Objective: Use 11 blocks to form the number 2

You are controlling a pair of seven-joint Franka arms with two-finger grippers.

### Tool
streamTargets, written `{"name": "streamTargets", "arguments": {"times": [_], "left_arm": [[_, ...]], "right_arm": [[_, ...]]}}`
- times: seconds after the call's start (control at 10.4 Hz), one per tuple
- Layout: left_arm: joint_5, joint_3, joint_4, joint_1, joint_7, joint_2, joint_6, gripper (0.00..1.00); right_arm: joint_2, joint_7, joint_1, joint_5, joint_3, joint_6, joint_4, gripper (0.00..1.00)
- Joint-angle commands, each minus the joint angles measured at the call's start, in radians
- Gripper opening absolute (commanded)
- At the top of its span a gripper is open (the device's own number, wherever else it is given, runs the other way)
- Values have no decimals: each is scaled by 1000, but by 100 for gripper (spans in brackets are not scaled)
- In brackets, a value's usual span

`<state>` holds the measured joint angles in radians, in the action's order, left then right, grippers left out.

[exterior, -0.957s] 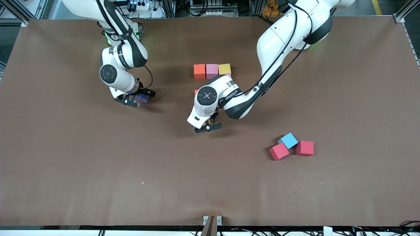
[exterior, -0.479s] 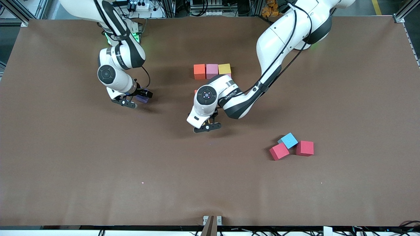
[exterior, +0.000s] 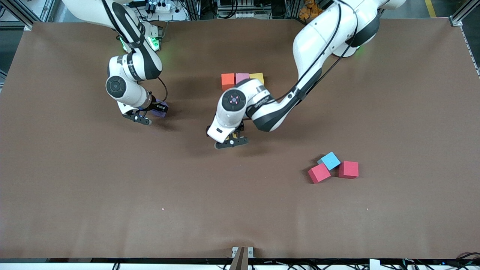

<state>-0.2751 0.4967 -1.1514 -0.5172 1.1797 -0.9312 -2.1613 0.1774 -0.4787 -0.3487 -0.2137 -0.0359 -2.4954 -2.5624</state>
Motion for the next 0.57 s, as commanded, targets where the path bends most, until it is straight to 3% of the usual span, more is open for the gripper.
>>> {"name": "streamTargets", "arguments": {"times": [0.0,0.19,0.48], "left_arm": [[34,-9,-62,70,6,159,75,100],[37,3,-73,155,5,219,174,100],[34,5,-221,337,-152,331,221,100]], "right_arm": [[-36,-10,1,2,14,78,25,11],[-33,-78,-38,0,14,125,91,11],[8,-320,-145,-1,14,200,258,10]]}}
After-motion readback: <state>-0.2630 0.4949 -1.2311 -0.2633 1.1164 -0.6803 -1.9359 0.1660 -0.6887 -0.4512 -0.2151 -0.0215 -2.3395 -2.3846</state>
